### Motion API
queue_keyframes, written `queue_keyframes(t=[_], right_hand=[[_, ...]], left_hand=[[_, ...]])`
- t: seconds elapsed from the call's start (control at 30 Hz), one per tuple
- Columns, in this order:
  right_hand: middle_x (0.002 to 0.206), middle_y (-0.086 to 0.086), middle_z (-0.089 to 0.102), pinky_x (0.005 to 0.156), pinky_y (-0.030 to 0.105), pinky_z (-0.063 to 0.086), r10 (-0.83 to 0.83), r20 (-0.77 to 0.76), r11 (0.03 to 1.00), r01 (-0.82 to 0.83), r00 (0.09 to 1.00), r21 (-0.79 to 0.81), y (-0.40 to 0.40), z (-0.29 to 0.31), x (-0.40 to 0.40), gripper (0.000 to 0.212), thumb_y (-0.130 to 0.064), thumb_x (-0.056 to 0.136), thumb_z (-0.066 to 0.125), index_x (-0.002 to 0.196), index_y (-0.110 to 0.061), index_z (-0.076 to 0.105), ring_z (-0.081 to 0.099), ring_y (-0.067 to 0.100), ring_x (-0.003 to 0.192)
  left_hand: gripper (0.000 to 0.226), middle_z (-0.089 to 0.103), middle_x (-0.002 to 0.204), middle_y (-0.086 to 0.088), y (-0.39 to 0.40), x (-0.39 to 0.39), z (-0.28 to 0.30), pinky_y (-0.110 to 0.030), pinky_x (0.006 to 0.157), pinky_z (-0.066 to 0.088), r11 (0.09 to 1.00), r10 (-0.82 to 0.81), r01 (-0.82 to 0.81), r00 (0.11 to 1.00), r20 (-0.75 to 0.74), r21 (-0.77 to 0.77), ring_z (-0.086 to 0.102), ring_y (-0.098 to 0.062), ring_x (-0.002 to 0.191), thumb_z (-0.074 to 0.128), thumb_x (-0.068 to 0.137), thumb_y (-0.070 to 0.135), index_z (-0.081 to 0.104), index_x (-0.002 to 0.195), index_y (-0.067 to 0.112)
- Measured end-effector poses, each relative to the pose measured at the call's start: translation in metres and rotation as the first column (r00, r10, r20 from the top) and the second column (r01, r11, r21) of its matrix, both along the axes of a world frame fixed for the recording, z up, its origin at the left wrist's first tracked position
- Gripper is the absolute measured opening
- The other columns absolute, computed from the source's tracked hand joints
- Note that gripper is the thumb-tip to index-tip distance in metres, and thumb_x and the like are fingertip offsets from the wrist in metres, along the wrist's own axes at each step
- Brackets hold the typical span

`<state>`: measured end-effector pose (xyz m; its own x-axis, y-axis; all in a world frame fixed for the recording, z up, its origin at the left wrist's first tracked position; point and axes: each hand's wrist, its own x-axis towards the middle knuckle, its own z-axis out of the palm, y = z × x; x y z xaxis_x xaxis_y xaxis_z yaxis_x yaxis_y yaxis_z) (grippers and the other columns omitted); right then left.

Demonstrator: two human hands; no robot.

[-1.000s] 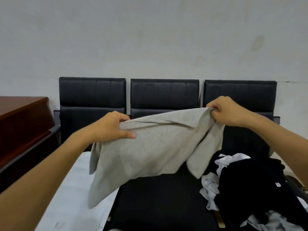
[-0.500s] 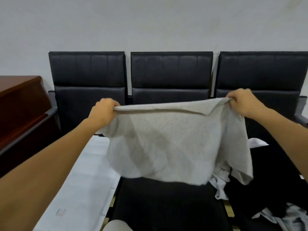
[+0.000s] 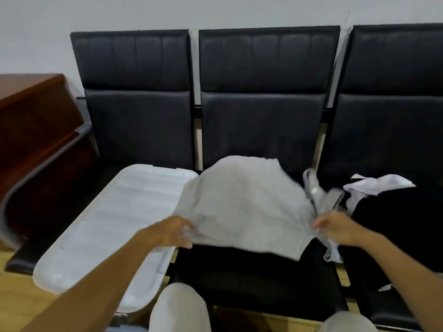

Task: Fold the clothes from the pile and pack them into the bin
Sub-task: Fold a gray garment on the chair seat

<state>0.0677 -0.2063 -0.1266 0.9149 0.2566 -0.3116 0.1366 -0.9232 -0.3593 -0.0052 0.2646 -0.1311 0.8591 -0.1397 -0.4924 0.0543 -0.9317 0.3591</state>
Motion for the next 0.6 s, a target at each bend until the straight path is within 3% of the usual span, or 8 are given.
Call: queue_keyframes(t=[0.03, 0.1, 0.17, 0.23, 0.33, 0.47, 0.6], right_hand=[[0.102, 0.001, 0.066, 0.082, 0.012, 0.042, -0.005, -0.074, 1.0, 0.005, 0.997, 0.01, 0.004, -0.019, -0.006, 0.036, 0.005, 0.086, 0.056, 0.089, -0.028, 0.068, 0.063, 0.016, 0.105], [0.118, 0.0, 0.064, 0.092, 0.016, 0.042, -0.02, -0.109, 0.998, 0.027, 0.994, 0.058, 0.017, -0.046, -0.015, 0.035, 0.0, 0.088, 0.057, 0.097, -0.034, 0.062, 0.059, 0.019, 0.118], [0.144, -0.001, 0.048, 0.108, 0.025, 0.037, 0.015, -0.12, 0.999, -0.01, 0.993, 0.044, 0.035, -0.063, -0.021, 0.037, -0.02, 0.093, 0.061, 0.127, -0.032, 0.055, 0.046, 0.019, 0.134], [0.161, -0.002, 0.021, 0.119, 0.033, 0.024, 0.085, -0.19, 0.996, -0.085, 0.978, 0.009, 0.054, -0.073, -0.024, 0.067, -0.044, 0.093, 0.061, 0.152, -0.033, 0.03, 0.022, 0.019, 0.148], [0.166, 0.0, -0.006, 0.123, 0.046, 0.011, 0.152, -0.244, 0.981, -0.176, 0.958, -0.078, 0.08, -0.081, -0.027, 0.088, -0.063, 0.087, 0.058, 0.156, -0.04, 0.009, -0.007, 0.028, 0.153], [0.164, 0.003, -0.021, 0.119, 0.059, 0.002, 0.145, -0.26, 0.959, -0.2, 0.955, -0.202, 0.091, -0.102, -0.034, 0.093, -0.074, 0.083, 0.051, 0.155, -0.045, 0.0, -0.018, 0.039, 0.149], [0.162, 0.005, -0.027, 0.119, 0.06, -0.004, 0.149, -0.199, 0.964, -0.187, 0.969, -0.189, 0.092, -0.119, -0.039, 0.091, -0.076, 0.085, 0.046, 0.154, -0.047, -0.005, -0.024, 0.04, 0.147]], left_hand=[[0.08, 0.046, 0.131, 0.004, -0.001, -0.007, -0.016, -0.03, 0.101, 0.039, 0.999, -0.012, 0.013, 0.999, -0.034, 0.047, 0.046, -0.02, 0.126, 0.063, 0.078, 0.07, 0.042, 0.144, 0.03], [0.077, 0.023, 0.159, 0.003, -0.004, -0.012, -0.046, -0.047, 0.114, 0.03, 0.986, 0.012, -0.016, 1.0, 0.025, 0.167, 0.025, -0.028, 0.145, 0.055, 0.091, 0.058, 0.02, 0.155, 0.033], [0.078, -0.002, 0.164, 0.011, -0.01, -0.012, -0.068, -0.055, 0.118, 0.022, 0.979, 0.066, -0.068, 0.998, 0.022, 0.192, 0.006, -0.032, 0.151, 0.053, 0.097, 0.044, 0.002, 0.156, 0.037], [0.081, -0.014, 0.16, 0.021, -0.017, -0.01, -0.083, -0.062, 0.117, 0.016, 0.983, 0.12, -0.111, 0.991, -0.053, 0.149, -0.003, -0.037, 0.151, 0.053, 0.096, 0.051, -0.001, 0.155, 0.041], [0.074, -0.012, 0.164, 0.016, -0.024, -0.005, -0.102, -0.071, 0.111, 0.01, 0.967, 0.185, -0.166, 0.979, -0.084, 0.195, -0.012, -0.043, 0.148, 0.046, 0.095, 0.06, 0.003, 0.153, 0.046], [0.072, -0.014, 0.163, 0.015, -0.021, -0.006, -0.109, -0.074, 0.109, 0.011, 0.952, 0.151, -0.131, 0.987, -0.051, 0.275, -0.014, -0.046, 0.147, 0.035, 0.095, 0.066, -0.005, 0.152, 0.048], [0.061, -0.021, 0.162, 0.012, -0.011, -0.008, -0.111, -0.076, 0.107, 0.017, 0.918, 0.142, -0.127, 0.99, -0.012, 0.376, -0.009, -0.05, 0.146, 0.023, 0.105, 0.045, -0.015, 0.153, 0.041]])
